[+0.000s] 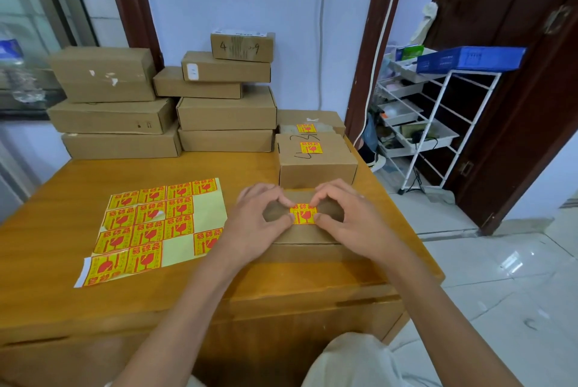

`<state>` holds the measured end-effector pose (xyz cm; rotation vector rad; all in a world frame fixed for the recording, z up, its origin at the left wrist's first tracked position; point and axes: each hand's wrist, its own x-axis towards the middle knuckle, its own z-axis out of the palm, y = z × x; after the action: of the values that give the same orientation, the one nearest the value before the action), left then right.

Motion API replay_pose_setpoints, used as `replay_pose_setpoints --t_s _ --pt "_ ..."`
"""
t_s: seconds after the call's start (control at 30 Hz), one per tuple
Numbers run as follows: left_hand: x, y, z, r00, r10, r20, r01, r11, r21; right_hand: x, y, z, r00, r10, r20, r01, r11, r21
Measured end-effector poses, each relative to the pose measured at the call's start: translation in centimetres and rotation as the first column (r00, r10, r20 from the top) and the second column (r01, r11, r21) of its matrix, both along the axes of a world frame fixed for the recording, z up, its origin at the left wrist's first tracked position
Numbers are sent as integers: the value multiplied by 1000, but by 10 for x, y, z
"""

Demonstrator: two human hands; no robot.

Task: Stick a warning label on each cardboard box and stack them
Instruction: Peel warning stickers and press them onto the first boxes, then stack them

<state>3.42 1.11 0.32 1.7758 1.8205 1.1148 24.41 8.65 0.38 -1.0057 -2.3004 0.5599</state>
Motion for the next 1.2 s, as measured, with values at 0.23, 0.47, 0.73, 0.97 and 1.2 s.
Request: replay_pose_setpoints --t_s 0.23,0.47,0.73,0.97,1.2 --pt "1 3 -2 999 30 -31 -30 1000 -10 0 5 -2 1000 0 14 0 1000 -5" --pt "0 4 -1 999 16 -30 -17 999 -30 -1 3 0 1000 -18 12 19 999 -30" --pt "0 0 -2 998 6 55 -6 1000 -5 0 -2 3 996 -21 -83 15 997 -80" --pt "2 1 -1 999 34 -7 -35 999 -32 0 -1 3 1000 -21 15 22 999 -36" --pt "3 2 -1 997 44 -58 -46 998 -32 0 -2 4 1000 -22 18 22 999 -33"
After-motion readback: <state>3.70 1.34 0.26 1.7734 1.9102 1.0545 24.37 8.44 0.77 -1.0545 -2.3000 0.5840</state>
